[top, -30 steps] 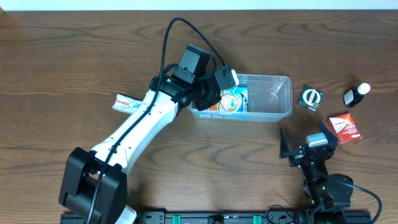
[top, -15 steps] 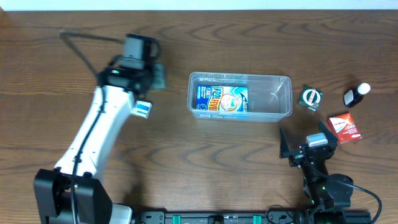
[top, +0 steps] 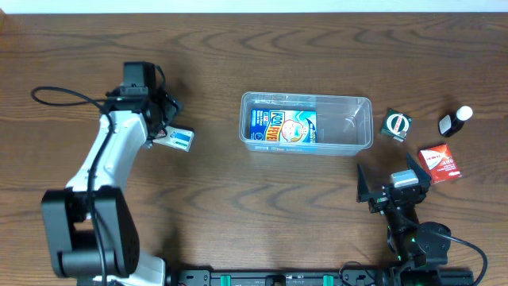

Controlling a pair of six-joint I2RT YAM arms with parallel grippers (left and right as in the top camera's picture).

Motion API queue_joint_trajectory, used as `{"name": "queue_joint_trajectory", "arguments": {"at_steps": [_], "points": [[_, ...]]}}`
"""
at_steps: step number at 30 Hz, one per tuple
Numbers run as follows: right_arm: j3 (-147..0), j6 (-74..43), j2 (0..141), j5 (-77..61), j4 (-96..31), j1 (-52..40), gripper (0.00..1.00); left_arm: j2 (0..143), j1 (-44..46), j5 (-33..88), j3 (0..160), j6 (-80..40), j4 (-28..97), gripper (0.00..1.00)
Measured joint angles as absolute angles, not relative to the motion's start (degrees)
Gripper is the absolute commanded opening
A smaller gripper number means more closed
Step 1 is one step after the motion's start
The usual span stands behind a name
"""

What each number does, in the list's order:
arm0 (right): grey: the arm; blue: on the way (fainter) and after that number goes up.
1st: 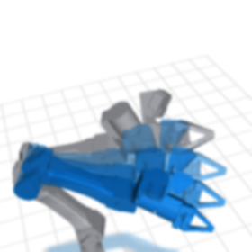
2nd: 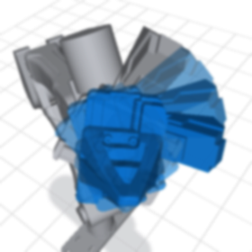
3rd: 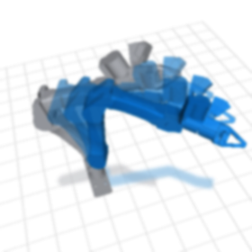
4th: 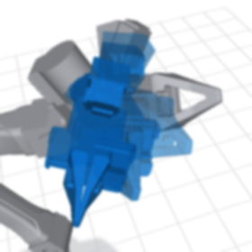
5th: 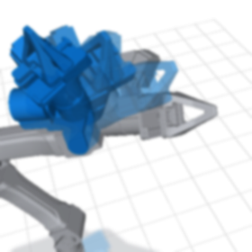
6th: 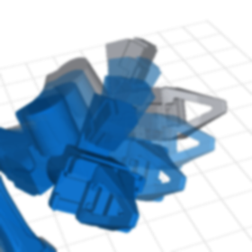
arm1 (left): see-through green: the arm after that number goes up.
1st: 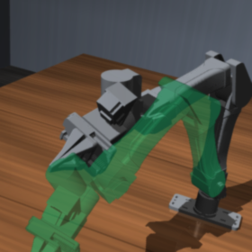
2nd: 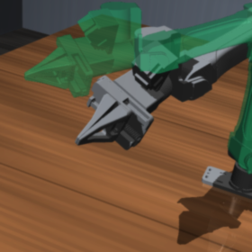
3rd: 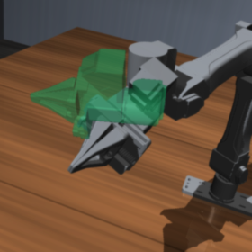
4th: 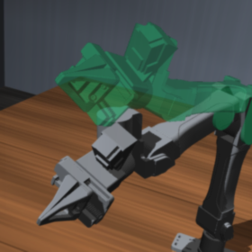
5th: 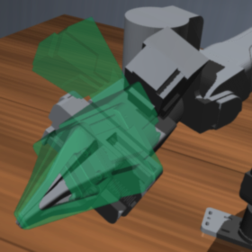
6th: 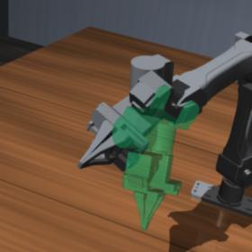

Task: Pack container
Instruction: 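Move the left gripper back to the white Panadol box and grasp it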

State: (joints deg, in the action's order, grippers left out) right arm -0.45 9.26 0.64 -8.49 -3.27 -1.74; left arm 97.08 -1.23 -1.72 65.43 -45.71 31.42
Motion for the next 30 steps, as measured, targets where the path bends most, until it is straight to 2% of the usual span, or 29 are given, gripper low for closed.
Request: {"name": "queue_joint_trajectory", "arguments": {"at_steps": [19,30], "points": [[-0.45,9.26,0.64,-8.51,-3.27,-1.74,0.99,104.9,-1.23,-1.72,63.79,-52.64,30.59,0.91],[-0.45,9.26,0.64,-8.49,-3.25,-1.74,0.99,104.9,-1.23,2.26,61.17,-53.95,30.39,0.86]]}}
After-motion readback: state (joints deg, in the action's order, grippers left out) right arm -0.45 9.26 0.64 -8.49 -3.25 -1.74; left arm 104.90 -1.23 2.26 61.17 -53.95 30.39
